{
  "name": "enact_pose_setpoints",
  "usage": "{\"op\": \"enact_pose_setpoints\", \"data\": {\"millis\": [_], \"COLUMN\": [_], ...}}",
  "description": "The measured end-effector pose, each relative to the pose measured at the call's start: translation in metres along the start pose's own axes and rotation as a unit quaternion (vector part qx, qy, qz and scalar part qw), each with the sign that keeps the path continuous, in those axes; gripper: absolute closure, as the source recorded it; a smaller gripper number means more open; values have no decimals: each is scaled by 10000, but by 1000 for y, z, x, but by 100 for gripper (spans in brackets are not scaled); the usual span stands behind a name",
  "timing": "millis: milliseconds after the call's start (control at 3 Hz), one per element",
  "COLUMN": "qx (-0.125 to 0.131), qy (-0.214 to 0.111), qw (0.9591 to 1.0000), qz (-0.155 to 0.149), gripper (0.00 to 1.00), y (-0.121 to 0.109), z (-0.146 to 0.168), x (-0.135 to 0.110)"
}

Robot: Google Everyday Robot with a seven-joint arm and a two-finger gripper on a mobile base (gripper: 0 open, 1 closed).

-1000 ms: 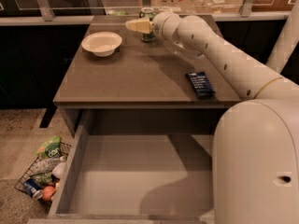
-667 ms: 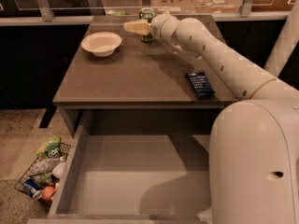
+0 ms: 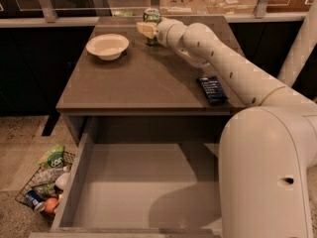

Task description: Place green can into top drawer

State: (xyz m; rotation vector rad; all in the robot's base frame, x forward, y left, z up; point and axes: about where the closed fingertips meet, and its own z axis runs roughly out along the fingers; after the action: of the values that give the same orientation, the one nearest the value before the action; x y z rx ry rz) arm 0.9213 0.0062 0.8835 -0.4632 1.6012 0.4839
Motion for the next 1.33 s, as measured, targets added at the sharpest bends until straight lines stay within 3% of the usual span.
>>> {"op": "enact_pose_setpoints", "data": {"millis": [667, 1000, 1333], "qx": [-31, -48, -62], "qy": [7, 11, 17], "qw": [10000, 10000, 10000], "qz": [7, 10, -4], "gripper": [85, 100, 100], "y": [4, 7, 8], "z": [3, 5, 5], "x": [1, 2, 2]}}
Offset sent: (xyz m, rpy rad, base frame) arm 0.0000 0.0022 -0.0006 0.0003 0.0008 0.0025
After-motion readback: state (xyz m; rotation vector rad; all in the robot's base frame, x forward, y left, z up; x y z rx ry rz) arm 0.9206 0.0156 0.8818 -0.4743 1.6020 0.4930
